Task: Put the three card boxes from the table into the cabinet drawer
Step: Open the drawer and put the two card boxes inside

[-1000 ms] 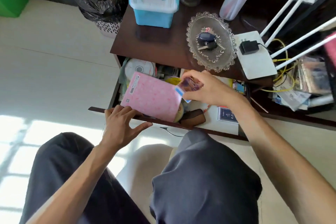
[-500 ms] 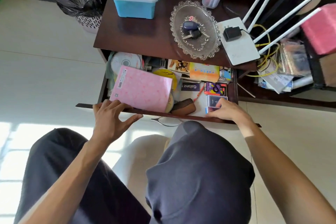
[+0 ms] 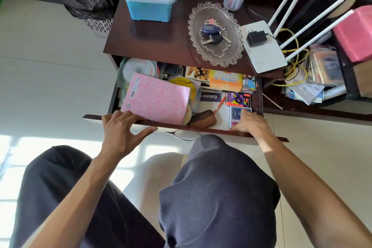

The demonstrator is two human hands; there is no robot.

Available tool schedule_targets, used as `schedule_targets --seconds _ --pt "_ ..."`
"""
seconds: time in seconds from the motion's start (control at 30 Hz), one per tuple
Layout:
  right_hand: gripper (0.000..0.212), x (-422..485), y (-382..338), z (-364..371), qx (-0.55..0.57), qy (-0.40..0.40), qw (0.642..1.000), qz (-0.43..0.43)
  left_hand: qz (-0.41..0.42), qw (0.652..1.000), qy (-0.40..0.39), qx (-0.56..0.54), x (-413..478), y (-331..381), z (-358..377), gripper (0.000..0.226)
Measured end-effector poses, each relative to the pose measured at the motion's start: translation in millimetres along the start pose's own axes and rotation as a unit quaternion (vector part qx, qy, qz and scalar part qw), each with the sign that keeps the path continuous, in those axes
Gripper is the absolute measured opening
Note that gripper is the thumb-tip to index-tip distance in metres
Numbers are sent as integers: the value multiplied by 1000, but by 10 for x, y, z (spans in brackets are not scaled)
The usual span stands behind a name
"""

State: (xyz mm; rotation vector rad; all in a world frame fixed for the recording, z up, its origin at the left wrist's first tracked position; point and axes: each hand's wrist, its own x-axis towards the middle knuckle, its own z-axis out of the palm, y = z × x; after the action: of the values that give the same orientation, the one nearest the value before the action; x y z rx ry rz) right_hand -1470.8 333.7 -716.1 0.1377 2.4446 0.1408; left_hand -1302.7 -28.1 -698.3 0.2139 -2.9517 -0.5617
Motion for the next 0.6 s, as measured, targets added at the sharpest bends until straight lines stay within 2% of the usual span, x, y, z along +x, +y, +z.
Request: schedule_targets --seconds 0.1,0.23,0.43,0.6 --pt "99 6 8 44 1 40 999 8 3 1000 -2 2 0 -9 6 51" --pt "80 20 22 95 -34 72 997 -3 3 1000 -1 1 -1 -21 15 51" --pt "57 51 33 121 -22 33 999 11 11 1000 3 -4 -8 -30 37 51" --pt "51 100 49 146 -10 34 999 0 8 1000 2 9 -2 -50 59 52"
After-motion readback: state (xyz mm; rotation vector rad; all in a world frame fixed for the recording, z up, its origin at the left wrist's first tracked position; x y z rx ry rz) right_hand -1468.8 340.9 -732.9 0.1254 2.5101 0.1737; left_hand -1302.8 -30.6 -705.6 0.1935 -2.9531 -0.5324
